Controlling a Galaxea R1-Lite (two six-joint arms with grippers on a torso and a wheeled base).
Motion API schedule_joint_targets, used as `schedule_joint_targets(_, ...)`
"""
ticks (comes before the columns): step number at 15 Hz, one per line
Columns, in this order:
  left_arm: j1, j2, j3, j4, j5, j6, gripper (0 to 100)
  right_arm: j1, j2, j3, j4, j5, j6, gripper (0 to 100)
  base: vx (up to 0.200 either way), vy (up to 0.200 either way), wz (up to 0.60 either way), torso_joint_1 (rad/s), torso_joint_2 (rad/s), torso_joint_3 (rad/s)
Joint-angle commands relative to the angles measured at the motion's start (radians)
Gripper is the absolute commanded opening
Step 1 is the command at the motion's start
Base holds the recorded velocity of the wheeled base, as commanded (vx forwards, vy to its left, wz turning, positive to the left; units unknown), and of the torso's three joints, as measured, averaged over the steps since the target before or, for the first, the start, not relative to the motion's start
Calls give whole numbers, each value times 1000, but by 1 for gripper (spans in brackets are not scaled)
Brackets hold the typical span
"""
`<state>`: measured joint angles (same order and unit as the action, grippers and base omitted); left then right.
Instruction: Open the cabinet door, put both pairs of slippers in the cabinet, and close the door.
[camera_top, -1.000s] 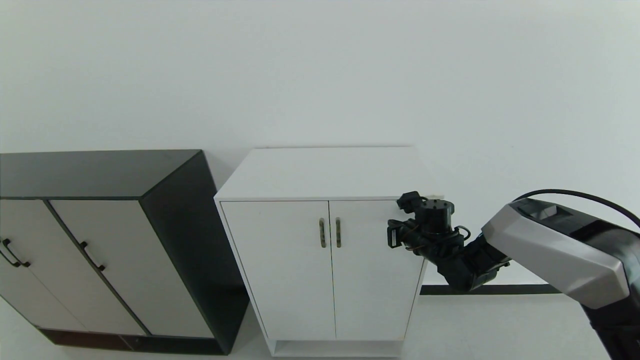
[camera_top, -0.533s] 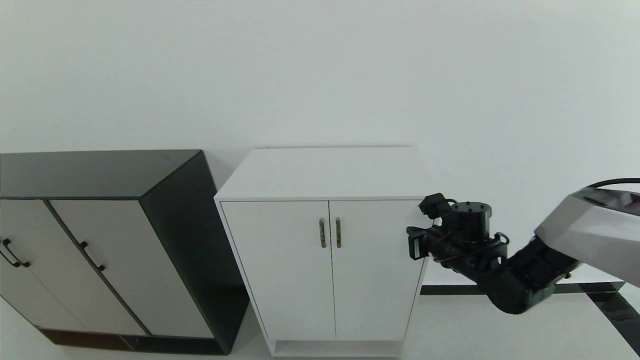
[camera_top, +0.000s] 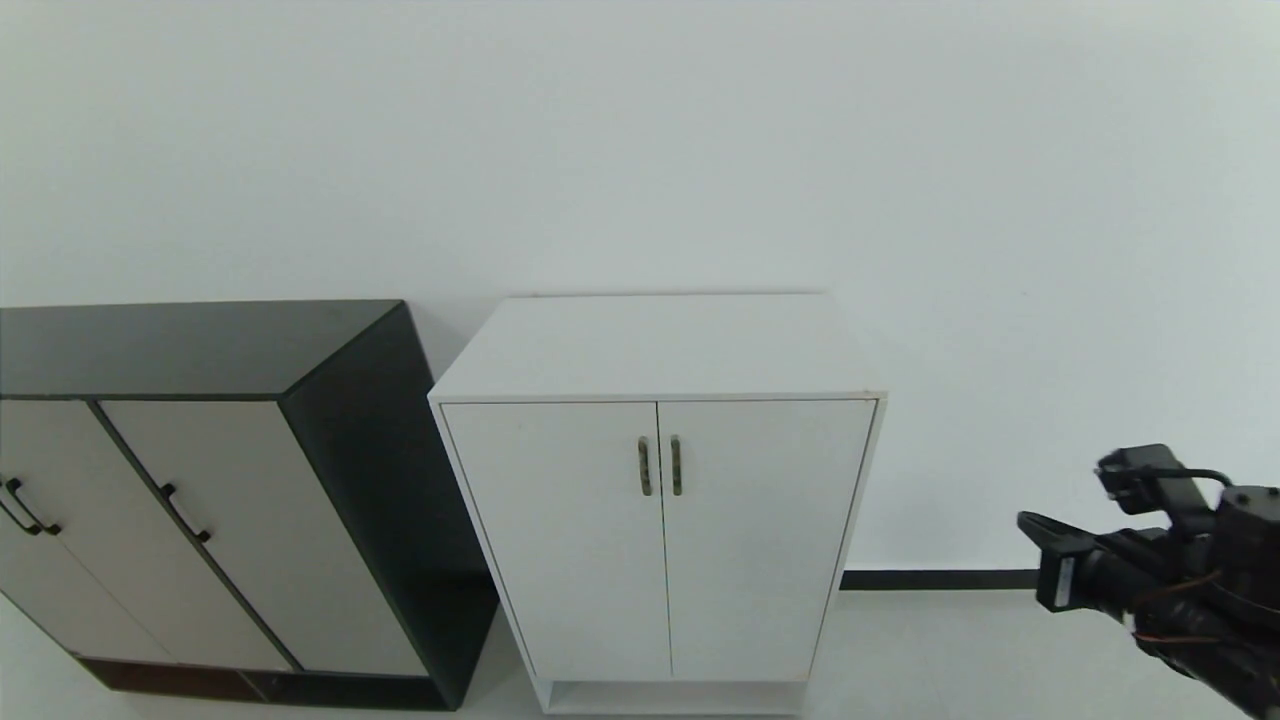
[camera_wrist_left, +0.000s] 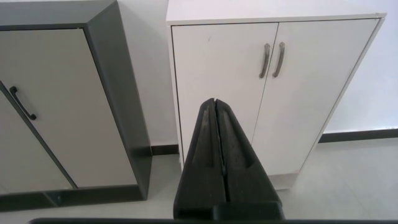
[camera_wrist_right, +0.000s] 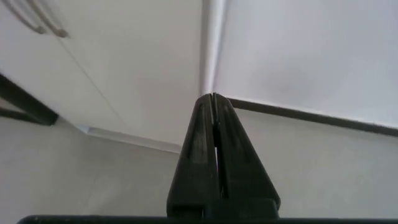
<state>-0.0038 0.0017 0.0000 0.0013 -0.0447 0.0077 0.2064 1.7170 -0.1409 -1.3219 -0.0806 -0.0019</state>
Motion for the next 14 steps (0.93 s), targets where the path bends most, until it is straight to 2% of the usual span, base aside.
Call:
schedule_joint_targets(1,1,1,0,0,0,0,0,-85,-165,141,-31,13,-20,0,0,0,0,0,0,0)
schedule_joint_targets(3,-1,1,0,0,0,0,0,-87,-281,141,56,13,-18,0,0,0,0,0,0,0)
schedule_joint_targets(9,1,1,0,0,0,0,0,-85,-939,139,762,19,-24,0,0,0,0,0,0,0)
schedule_joint_targets(14,1,1,0,0,0,0,0,-85,-1381,127,1205,18,-23,0,0,0,0,0,0,0)
